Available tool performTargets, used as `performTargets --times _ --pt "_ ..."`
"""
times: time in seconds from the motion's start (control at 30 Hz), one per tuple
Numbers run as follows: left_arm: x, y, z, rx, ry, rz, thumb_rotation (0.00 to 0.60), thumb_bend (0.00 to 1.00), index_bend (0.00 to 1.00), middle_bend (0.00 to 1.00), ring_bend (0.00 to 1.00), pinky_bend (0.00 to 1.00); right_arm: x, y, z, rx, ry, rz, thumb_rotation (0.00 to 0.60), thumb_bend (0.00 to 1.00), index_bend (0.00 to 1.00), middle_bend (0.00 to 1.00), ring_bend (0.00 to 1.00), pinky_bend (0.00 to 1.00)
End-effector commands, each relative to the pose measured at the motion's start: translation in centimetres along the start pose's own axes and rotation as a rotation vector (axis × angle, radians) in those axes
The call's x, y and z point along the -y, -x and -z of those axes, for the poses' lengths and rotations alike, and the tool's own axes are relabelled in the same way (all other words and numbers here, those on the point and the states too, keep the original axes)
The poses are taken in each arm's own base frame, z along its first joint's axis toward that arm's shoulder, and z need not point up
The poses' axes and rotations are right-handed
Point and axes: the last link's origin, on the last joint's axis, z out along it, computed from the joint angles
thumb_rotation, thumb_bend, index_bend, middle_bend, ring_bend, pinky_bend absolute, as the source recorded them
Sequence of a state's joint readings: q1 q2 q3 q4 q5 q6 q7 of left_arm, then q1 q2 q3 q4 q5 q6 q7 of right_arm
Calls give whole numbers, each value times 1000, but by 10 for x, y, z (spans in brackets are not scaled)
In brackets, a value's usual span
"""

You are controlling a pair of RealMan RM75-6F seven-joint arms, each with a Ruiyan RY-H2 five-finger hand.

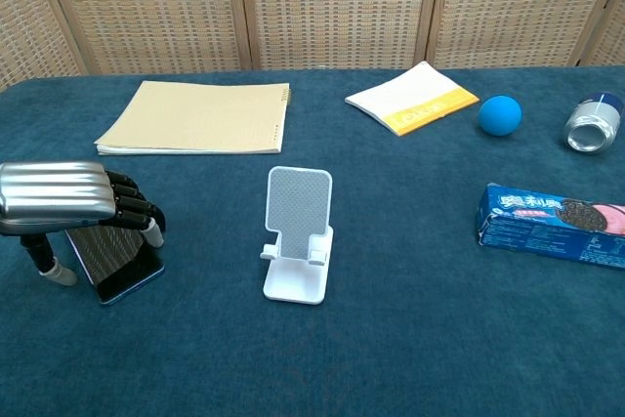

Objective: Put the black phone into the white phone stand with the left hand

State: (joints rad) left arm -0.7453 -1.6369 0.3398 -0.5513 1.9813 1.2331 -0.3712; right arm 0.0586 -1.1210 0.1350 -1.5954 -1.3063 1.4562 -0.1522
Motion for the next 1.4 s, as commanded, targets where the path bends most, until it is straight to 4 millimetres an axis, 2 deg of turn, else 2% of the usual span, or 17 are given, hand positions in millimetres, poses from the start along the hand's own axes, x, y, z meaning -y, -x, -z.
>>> performTargets --times 0.03,0.1,0.17,0.47,0.6,0.77,0.83,0.97,1.17,1.27,1.4 --pt "-2 -1 1 -19 -1 15 600 0 546 461 467 396 0 0 0 -1 -1 -1 600 0 0 0 0 0" --pt "-2 -1 3 -32 1 10 600 0 627 540 534 452 0 -1 1 -2 -1 -3 600 0 0 0 0 0" --pt "-1 -3 6 -50 -2 7 600 0 649 564 554 470 0 -1 1 -3 -3 -4 600 0 0 0 0 0" --pt "9 -26 16 -156 -12 -68 600 0 651 566 556 477 1 -2 2 -3 -9 -10 600 0 0 0 0 0" --pt "13 -54 19 -262 0 -176 600 0 650 566 556 477 1 -4 3 -4 -8 -16 600 0 0 0 0 0" --pt "12 -105 19 -431 21 -455 600 0 652 566 556 477 1 -4 3 1 -11 -21 600 0 0 0 0 0" --pt "7 -127 15 -484 35 -591 600 0 656 566 556 477 1 -4 3 4 -12 -22 600 0 0 0 0 0" --pt "-10 -158 3 -545 52 -747 600 0 664 566 557 475 1 -4 3 5 -12 -25 600 0 0 0 0 0" --pt "-30 -178 -13 -567 77 -886 600 0 662 566 557 465 -1 -4 3 9 -10 -28 600 0 0 0 0 0" --pt "-55 -186 -39 -572 112 -1026 600 0 659 566 557 460 -2 -3 3 16 -7 -35 600 0 0 0 0 0" --pt "-71 -186 -57 -536 144 -1113 600 0 652 566 557 451 -3 -4 3 16 -7 -41 600 0 0 0 0 0"
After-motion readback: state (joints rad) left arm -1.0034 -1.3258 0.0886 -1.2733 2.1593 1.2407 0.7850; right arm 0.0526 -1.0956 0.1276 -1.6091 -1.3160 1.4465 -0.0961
